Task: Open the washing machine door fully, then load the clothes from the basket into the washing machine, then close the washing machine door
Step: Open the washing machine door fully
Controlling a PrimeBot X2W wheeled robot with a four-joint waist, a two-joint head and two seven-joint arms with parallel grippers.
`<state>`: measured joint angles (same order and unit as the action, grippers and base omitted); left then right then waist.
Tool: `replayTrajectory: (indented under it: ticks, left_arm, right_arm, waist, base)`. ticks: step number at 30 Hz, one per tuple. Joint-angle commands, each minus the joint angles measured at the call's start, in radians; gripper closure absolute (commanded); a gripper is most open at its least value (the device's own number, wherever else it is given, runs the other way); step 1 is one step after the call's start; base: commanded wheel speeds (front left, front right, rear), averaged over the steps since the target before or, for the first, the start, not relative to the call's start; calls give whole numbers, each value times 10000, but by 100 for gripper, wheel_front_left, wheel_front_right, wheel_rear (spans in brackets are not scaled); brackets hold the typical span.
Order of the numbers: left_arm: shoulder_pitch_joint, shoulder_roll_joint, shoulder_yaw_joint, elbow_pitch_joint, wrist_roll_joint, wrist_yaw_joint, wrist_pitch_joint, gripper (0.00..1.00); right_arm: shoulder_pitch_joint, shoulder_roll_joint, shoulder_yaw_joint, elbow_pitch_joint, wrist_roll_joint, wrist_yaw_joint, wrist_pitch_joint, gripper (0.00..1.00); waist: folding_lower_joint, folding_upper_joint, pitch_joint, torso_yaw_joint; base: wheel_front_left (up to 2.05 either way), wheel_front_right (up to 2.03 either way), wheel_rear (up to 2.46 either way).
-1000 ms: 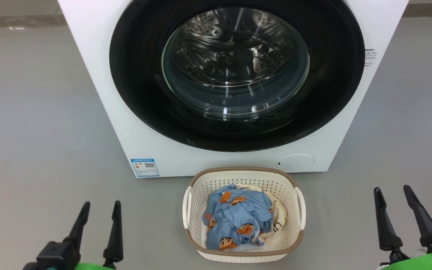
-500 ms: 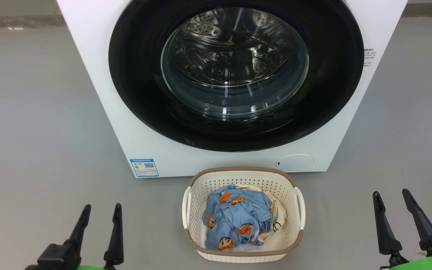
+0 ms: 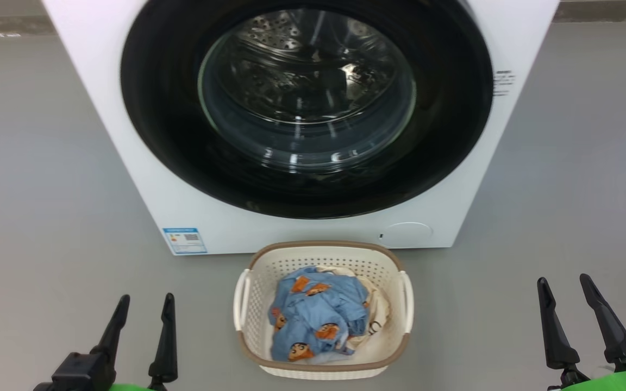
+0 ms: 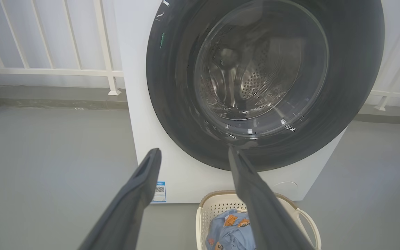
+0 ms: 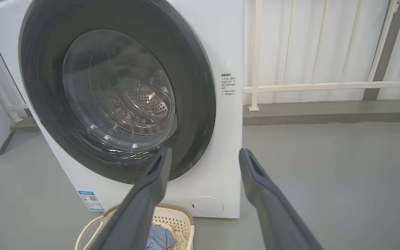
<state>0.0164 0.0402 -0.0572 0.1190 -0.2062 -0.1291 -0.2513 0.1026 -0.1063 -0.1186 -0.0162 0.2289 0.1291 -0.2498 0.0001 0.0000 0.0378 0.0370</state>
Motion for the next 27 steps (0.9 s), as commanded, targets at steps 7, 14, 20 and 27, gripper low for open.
replayTrajectory:
  ticks: [7,14,20,27]
  left_arm:
    - [-314,100,344,-323,13,-16,-105,0]
    - [-364,100,482,-391,-202,-16,-105,0]
    - [-389,100,437,-389,-144,-16,-105,0]
    - [-435,100,496,-368,-117,-16,-105,0]
  right_arm:
    - [-189,-154,180,-255,-24,16,-120,0]
    - [-228,-114,180,-279,-9,16,-120,0]
    - [-280,-102,196,-281,11,16,-120,0]
    - [-338,-60,192,-277,71,16,-120,0]
  waist:
    - [-1,0,100,-9]
    - [-1,0,183,3]
    - [-1,0,230,-10]
    - [-1,0,265,-45]
  base:
    - [123,123,-246]
    - [109,109,-218]
    - [60,60,-121]
    - [12,12,-24]
